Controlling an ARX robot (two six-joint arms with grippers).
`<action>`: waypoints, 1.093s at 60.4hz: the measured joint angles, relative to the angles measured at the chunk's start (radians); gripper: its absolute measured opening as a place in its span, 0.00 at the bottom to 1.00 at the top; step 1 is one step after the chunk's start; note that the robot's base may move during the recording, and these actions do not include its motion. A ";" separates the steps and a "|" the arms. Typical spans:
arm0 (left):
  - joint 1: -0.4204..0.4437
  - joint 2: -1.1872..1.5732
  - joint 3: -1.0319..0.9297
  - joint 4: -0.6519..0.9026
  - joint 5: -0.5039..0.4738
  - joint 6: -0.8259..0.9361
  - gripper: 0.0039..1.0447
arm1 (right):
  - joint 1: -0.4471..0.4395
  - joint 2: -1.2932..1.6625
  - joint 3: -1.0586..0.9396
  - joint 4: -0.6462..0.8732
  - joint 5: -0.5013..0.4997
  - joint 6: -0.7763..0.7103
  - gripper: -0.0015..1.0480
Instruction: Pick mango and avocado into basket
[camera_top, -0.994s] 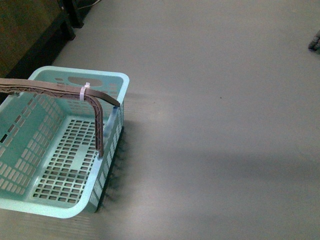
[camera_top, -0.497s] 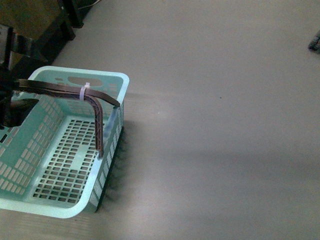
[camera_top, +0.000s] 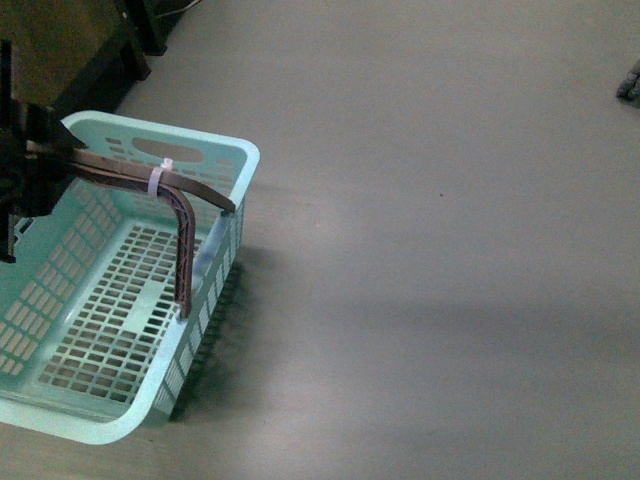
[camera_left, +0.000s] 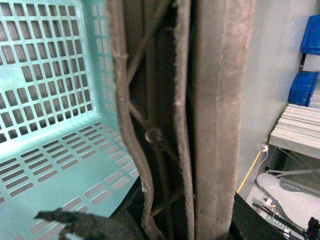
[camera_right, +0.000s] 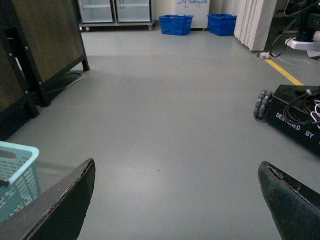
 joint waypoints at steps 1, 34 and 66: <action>0.000 -0.012 -0.005 -0.004 -0.001 -0.001 0.18 | 0.000 0.000 0.000 0.000 0.000 0.000 0.92; 0.081 -0.941 -0.182 -0.523 0.031 -0.162 0.18 | 0.000 0.000 0.000 0.000 0.000 0.000 0.92; 0.115 -1.110 -0.132 -0.643 0.079 -0.139 0.18 | 0.000 0.000 0.000 0.000 0.000 0.000 0.92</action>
